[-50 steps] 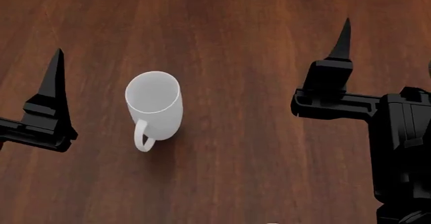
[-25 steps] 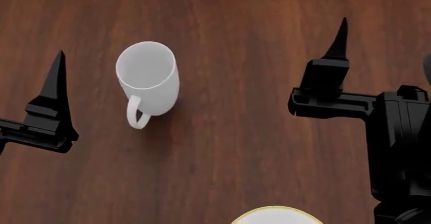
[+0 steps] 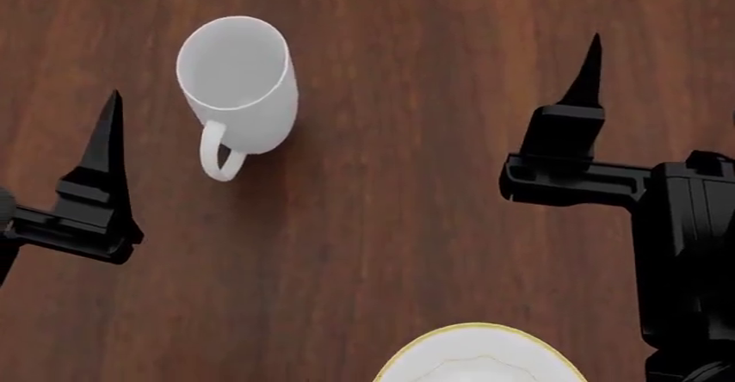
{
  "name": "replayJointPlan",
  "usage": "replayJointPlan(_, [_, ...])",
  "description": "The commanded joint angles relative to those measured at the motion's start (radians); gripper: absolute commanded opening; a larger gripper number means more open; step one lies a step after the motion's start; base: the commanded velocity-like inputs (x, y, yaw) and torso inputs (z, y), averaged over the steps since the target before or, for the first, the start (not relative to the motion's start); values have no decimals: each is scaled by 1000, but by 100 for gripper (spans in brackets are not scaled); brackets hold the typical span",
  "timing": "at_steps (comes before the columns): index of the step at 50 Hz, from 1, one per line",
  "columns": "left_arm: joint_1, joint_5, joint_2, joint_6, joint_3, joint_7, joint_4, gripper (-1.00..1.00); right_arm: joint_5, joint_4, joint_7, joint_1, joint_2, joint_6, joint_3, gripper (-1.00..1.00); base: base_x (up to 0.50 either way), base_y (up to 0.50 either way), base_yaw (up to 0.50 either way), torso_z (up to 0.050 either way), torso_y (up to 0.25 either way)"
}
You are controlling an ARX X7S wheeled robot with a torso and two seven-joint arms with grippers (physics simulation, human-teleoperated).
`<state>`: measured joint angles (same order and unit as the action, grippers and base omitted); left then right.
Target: Put the white mug on the plate.
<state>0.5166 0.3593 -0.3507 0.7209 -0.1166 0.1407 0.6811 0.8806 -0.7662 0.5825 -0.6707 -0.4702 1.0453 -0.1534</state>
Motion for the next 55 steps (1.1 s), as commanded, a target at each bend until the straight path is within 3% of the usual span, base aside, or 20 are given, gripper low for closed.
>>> replayJointPlan(1, [-2, -5, -1, -13, -14, 0, -16, 100, -7, 10, -4, 7, -3, -13, 7, 100, 0, 0, 0, 0, -141])
replayJointPlan(22, [27, -5, 2, 30, -47, 14, -48, 100, -20, 25, -15, 30, -8, -44, 15, 100, 0, 0, 0, 0, -40])
replayJointPlan(28, [74, 18, 18, 83, -57, 17, -53, 100, -30, 33, -24, 49, -9, -62, 15, 100, 0, 0, 0, 0, 0])
replayJointPlan(32, [187, 51, 23, 228, -81, 26, -39, 100, -41, 44, -34, 64, -9, -80, 17, 100, 0, 0, 0, 0, 0])
replayJointPlan(55, [345, 56, 76, 303, -170, 2, -248, 100, -54, 71, -44, 85, -10, -111, 19, 100, 0, 0, 0, 0, 0])
